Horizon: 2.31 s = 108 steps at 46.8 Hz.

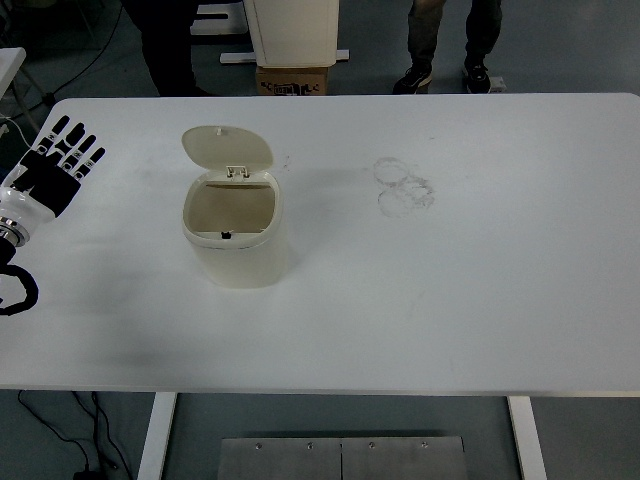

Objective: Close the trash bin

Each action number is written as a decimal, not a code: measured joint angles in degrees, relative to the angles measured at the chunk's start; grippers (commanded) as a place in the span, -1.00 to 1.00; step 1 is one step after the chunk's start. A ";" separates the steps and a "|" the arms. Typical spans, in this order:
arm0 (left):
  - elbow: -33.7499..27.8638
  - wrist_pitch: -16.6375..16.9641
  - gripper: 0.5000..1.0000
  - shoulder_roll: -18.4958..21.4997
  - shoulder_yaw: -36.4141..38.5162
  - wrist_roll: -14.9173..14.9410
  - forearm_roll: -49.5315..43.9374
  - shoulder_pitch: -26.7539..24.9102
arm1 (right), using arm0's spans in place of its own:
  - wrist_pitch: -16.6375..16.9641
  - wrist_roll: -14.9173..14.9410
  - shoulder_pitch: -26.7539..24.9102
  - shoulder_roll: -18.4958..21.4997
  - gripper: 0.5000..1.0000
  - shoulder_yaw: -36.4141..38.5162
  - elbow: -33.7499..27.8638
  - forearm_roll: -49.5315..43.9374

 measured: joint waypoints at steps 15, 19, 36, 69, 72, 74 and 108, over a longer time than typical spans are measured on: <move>0.00 -0.38 1.00 0.16 0.03 0.12 0.25 0.00 | 0.00 0.00 0.00 0.00 0.97 0.00 -0.02 -0.01; 0.00 -0.43 1.00 0.13 0.01 0.16 0.34 0.00 | 0.00 0.00 0.00 0.00 0.97 0.00 -0.02 -0.01; 0.00 0.00 1.00 0.16 -0.09 0.10 0.18 -0.08 | 0.00 -0.01 0.00 0.00 0.97 -0.01 -0.02 0.00; 0.00 0.06 1.00 0.25 0.01 0.26 0.27 -0.98 | 0.00 0.01 0.00 0.00 0.97 -0.01 -0.02 0.00; 0.00 0.08 1.00 0.26 0.01 0.26 0.27 -1.17 | 0.00 0.00 0.00 0.00 0.97 -0.01 -0.02 0.00; 0.00 0.09 1.00 0.26 0.01 0.26 0.27 -1.22 | 0.01 0.00 0.00 0.00 0.97 0.00 -0.01 0.00; 0.06 0.58 1.00 4.15 2.14 0.42 3.34 -4.87 | 0.00 -0.02 0.00 0.00 0.97 -0.03 -0.01 0.00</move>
